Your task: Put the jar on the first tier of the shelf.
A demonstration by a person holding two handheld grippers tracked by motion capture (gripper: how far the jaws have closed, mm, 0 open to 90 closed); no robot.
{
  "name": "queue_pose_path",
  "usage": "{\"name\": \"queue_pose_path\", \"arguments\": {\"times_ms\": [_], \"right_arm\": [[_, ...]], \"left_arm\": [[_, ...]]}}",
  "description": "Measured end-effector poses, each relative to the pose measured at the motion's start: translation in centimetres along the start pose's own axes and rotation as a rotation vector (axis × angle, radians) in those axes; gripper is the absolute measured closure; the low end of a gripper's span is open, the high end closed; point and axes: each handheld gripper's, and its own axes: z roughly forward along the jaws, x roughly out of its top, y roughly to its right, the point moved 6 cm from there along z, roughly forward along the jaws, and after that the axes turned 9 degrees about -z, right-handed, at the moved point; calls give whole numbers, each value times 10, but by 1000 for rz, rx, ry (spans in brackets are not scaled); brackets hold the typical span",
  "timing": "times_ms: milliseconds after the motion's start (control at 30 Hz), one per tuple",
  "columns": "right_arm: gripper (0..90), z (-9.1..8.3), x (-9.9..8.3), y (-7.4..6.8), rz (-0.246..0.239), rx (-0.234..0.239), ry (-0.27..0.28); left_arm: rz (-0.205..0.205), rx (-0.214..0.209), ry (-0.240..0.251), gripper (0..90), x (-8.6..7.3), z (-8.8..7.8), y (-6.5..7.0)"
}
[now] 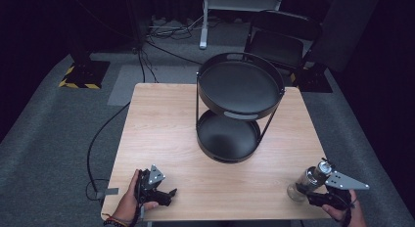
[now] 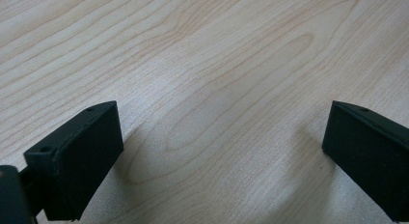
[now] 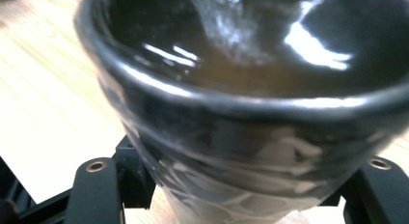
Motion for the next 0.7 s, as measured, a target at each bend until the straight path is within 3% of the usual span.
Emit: {"name": "queue_pose_path", "arguments": {"times_ms": [467, 700], "right_arm": [[346, 7, 27, 7, 32, -59, 26], [345, 21, 48, 12, 39, -86, 46]], "left_arm": [[0, 0, 0, 4, 0, 0, 0], [0, 0, 0, 4, 0, 0, 0]]}}
